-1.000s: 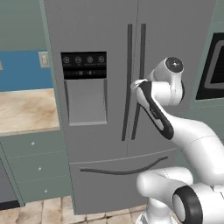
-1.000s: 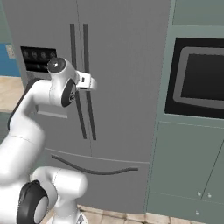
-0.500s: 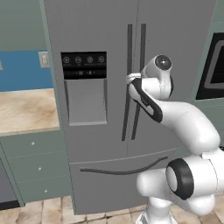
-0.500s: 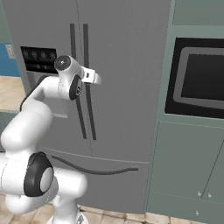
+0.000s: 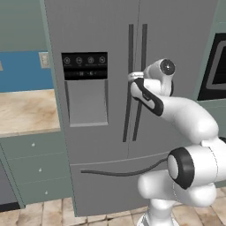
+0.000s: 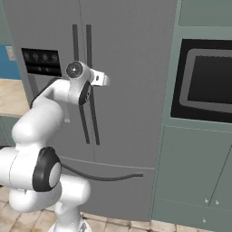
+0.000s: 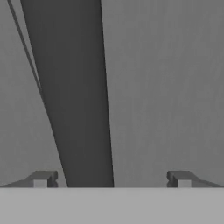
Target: Retrieve the sausage and cheese from the fridge and place them on the cutting board on the counter.
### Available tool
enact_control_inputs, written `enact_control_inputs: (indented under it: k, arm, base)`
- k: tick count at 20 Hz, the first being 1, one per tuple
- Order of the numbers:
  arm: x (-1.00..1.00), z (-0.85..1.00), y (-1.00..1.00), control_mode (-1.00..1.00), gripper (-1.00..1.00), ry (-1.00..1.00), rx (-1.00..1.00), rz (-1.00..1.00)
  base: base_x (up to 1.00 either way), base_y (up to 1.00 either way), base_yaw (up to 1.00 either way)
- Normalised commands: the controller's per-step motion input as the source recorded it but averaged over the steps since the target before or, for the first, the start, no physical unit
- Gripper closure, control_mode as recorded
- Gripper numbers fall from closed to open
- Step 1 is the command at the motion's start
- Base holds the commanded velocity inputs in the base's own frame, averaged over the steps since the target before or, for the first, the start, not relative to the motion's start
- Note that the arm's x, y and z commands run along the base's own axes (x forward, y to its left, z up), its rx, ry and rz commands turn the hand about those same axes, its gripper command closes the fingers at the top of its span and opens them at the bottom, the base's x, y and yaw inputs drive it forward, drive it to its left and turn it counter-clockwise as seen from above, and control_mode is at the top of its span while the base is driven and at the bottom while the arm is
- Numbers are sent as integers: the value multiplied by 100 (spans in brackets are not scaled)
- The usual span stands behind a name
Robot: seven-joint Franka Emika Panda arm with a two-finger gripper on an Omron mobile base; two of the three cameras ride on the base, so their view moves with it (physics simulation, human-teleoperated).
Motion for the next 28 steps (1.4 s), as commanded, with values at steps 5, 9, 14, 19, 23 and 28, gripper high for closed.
enact_control_inputs:
  k: [5, 9, 14, 19, 23, 28]
  arm:
    - [43, -6, 0, -100, 100, -1, 2, 0]
    - [5, 0, 0, -100, 100, 1, 0, 0]
    - [-22, 0, -2, -100, 100, -3, 0, 0]
    - [-67, 0, -49, -100, 100, -5, 0, 0]
    - [-82, 0, -86, -100, 100, 0, 0, 5]
    - [-75, 0, -100, -100, 100, 0, 0, 3]
  base:
    - [0, 0, 0]
    - [0, 0, 0]
    - [0, 0, 0]
    - [0, 0, 0]
    - [0, 0, 0]
    - [0, 0, 0]
